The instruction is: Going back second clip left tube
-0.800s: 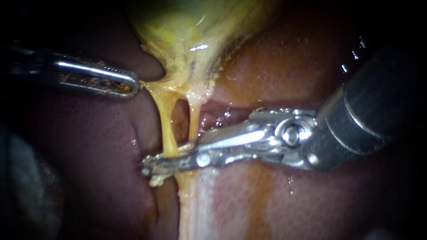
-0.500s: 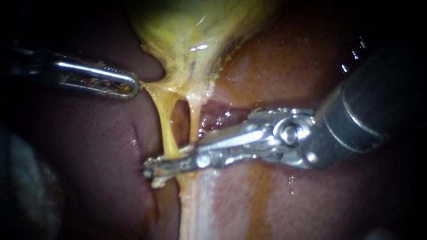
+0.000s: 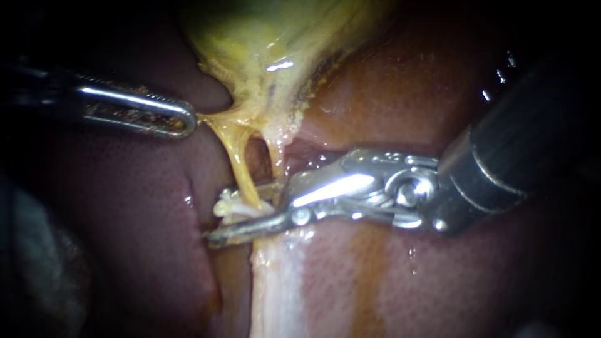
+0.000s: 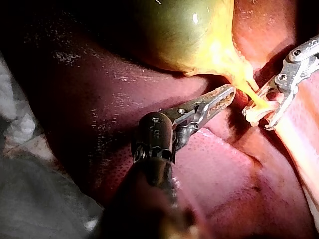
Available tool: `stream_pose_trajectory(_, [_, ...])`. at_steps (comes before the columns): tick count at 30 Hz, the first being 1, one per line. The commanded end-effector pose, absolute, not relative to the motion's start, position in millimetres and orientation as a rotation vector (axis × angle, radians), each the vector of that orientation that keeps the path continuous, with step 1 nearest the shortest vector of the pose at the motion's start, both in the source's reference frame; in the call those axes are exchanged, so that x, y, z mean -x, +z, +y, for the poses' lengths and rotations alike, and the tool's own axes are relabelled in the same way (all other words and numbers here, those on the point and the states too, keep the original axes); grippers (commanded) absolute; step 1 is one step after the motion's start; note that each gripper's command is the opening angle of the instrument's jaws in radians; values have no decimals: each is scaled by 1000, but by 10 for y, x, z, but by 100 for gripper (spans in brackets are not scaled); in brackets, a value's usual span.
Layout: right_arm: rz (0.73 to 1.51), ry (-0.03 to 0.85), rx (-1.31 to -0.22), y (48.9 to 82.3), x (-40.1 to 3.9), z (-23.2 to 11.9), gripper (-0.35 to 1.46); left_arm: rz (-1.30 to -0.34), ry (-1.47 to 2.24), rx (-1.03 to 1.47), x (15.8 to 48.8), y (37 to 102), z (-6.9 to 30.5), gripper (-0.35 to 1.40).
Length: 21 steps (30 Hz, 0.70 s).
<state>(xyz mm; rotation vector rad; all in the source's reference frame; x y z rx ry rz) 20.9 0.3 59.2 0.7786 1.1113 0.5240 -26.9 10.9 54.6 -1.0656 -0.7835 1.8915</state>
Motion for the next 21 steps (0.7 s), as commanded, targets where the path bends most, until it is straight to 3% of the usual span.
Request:
stream_pose_trajectory(1, [1116, 509, -764, 592, -207, 4, 48, -784, 1892, 1066, 269, 546, 109, -35])
stream_pose_trajectory(12, [1172, 336, -587, 574, -162, -4, 50, -785, 1893, 1066, 266, 547, 108, -35])
stream_pose_trajectory(21, [1188, 289, -521, 547, -110, 8, 50, -785, 1893, 1067, 266, 547, 108, -35])
